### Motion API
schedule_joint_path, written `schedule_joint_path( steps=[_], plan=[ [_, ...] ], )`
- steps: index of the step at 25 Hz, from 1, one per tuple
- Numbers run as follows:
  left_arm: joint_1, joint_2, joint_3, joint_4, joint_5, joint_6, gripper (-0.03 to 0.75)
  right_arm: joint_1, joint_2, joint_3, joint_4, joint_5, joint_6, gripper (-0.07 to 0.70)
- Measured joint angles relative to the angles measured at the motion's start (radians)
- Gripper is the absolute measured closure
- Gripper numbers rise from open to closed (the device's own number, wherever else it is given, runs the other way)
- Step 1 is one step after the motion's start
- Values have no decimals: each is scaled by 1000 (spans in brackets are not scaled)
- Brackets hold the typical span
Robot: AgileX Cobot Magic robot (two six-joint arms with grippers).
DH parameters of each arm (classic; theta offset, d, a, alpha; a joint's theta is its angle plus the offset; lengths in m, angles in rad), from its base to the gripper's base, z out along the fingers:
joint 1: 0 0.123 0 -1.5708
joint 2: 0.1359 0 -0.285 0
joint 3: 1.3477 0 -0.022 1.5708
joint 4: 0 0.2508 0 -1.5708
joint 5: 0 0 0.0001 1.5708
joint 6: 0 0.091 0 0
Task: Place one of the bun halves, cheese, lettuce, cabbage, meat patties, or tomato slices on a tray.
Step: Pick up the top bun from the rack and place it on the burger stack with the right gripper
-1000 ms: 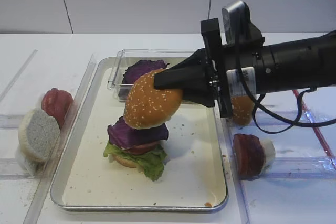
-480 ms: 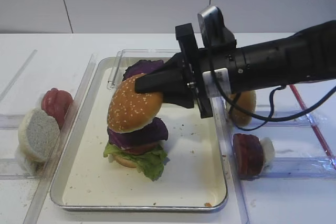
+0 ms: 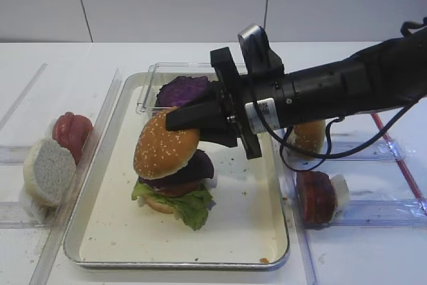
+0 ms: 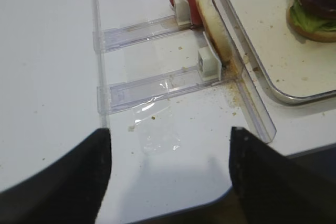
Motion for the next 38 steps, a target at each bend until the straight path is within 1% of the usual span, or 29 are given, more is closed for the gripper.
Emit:
schedule_joint_path(
  steps=[10, 17, 32, 33, 35, 38],
  plan=[
    [0, 0, 0, 0, 0, 0, 276, 0, 14, 0, 0, 0, -12, 485],
    [0, 0, 0, 0, 0, 0, 276, 0, 14, 0, -35, 0, -15, 485],
    [0, 0, 0, 0, 0, 0, 276, 0, 38, -4, -37, 0, -30, 482],
    [0, 0, 0, 0, 0, 0, 276, 0, 38, -4, -37, 0, -30, 469],
    [0, 0, 0, 0, 0, 0, 276, 0, 38, -4, -37, 0, -30, 412],
    [0, 0, 0, 0, 0, 0, 276, 0, 38, -4, -37, 0, -30, 276]
  ],
)
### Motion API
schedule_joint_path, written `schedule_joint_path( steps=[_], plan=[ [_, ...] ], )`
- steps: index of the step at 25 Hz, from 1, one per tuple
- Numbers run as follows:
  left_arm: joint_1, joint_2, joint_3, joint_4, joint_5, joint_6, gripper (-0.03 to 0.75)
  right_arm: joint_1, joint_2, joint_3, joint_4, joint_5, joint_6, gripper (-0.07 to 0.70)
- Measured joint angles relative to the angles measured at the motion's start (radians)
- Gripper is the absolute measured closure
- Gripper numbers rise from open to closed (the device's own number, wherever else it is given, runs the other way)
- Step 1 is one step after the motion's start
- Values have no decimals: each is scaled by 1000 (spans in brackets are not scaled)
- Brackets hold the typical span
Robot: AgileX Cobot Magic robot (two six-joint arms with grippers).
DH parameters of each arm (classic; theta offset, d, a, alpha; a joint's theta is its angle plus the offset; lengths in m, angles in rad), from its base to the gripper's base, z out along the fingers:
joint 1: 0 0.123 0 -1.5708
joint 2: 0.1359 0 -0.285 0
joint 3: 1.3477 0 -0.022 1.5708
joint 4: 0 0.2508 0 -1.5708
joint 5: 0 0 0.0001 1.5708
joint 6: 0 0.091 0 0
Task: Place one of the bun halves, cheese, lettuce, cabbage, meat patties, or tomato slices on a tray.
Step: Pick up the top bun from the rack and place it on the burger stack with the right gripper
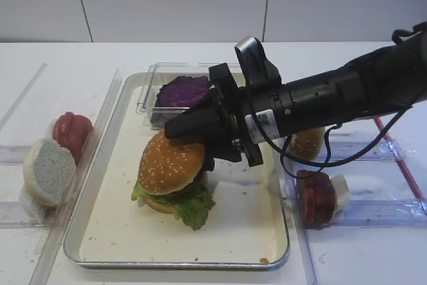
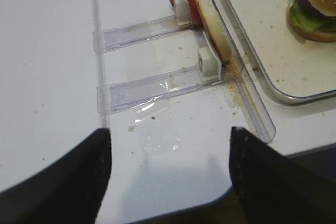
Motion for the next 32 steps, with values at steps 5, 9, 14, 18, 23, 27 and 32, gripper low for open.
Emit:
schedule_joint_path(
  steps=[5, 9, 14, 18, 23, 27, 32],
  plan=[
    [0, 0, 0, 0, 0, 0, 276, 0, 0, 0, 0, 0, 0, 161],
    [0, 0, 0, 0, 0, 0, 276, 0, 0, 0, 0, 0, -2, 125],
    [0, 0, 0, 0, 0, 0, 276, -8, 0, 0, 0, 0, -2, 79],
    [0, 0, 0, 0, 0, 0, 276, -30, 0, 0, 0, 0, 0, 75],
    [0, 0, 0, 0, 0, 0, 276, -35, 0, 0, -24, 0, 19, 67],
    [0, 0, 0, 0, 0, 0, 276, -35, 0, 0, -31, 0, 44, 13],
    [0, 0, 0, 0, 0, 0, 276, -35, 0, 0, -33, 0, 56, -36]
  ],
)
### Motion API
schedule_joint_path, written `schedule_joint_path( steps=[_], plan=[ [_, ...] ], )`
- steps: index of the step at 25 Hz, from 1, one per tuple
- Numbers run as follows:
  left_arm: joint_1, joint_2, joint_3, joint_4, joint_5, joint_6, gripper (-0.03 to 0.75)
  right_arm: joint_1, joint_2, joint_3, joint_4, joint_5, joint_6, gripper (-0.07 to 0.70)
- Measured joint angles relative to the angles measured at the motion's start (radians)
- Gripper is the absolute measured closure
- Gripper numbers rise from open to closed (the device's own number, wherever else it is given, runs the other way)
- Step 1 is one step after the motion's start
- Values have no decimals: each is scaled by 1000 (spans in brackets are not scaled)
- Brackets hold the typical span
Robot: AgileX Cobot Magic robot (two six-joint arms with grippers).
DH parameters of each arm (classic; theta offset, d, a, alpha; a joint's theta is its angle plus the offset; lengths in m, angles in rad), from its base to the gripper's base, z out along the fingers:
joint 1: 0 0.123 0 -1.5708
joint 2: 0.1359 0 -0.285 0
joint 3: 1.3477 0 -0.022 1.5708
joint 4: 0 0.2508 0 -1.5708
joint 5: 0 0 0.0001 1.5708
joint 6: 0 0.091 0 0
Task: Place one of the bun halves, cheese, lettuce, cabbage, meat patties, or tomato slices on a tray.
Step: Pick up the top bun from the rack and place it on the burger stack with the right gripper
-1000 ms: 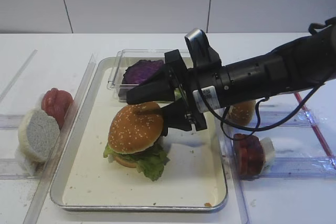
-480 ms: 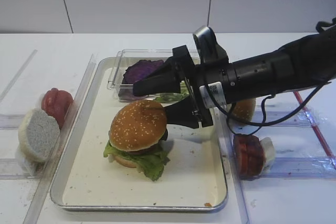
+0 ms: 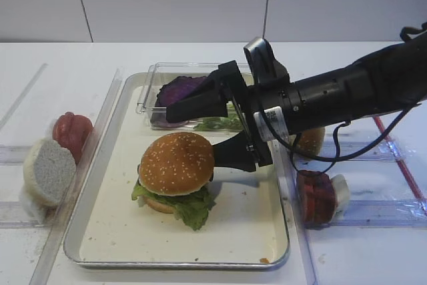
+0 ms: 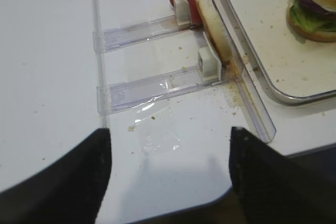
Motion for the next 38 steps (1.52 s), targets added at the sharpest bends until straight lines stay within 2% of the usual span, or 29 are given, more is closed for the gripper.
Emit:
schedule_joint_path(
  steps=[13, 30, 38],
  plan=[
    [0, 0, 0, 0, 0, 0, 276, -2, 0, 0, -5, 0, 62, -40],
    [0, 0, 0, 0, 0, 0, 276, -3, 0, 0, -11, 0, 68, -41],
    [0, 0, 0, 0, 0, 0, 276, -37, 0, 0, -48, 0, 86, -41]
  ],
)
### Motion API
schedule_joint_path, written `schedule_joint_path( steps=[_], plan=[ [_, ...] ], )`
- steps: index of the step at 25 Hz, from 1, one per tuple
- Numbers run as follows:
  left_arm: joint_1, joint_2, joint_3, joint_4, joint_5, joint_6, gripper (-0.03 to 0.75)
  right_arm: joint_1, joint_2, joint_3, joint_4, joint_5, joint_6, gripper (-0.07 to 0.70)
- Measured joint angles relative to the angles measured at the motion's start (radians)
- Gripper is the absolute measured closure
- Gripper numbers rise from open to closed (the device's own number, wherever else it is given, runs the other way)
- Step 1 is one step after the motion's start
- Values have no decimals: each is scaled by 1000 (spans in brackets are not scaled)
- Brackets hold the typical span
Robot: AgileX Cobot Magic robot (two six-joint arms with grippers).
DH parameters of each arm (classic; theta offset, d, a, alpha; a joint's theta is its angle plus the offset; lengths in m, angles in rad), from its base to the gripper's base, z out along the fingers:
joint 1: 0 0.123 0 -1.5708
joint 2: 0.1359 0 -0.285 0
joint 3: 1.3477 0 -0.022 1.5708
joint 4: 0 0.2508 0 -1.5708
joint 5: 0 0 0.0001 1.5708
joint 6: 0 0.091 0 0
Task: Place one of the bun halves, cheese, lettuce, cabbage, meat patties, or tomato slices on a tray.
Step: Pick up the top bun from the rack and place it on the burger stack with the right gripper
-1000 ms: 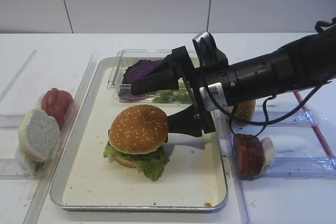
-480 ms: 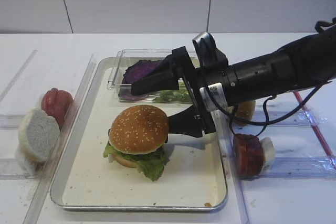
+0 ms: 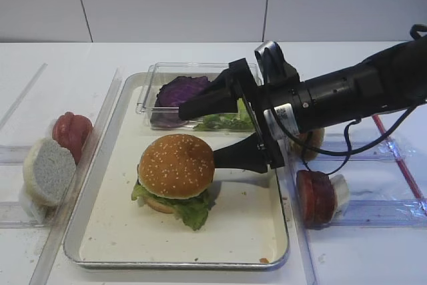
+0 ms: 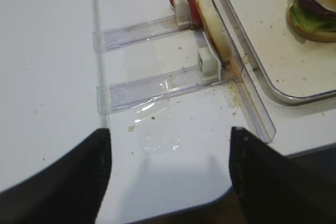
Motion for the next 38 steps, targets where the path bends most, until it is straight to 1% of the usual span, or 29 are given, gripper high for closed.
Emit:
schedule_joint_path(
  steps=[7, 13, 25, 32, 38],
  plan=[
    [0, 0, 0, 0, 0, 0, 276, -9, 0, 0, -18, 0, 4, -41],
    [0, 0, 0, 0, 0, 0, 276, -31, -26, 0, -77, 0, 34, -41],
    [0, 0, 0, 0, 0, 0, 276, -31, -52, -1, -99, 6, 50, -41],
    [0, 0, 0, 0, 0, 0, 276, -31, -111, -1, -116, 6, 64, -41],
    [0, 0, 0, 0, 0, 0, 276, -33, -170, -1, -131, 8, 111, -41]
  ],
)
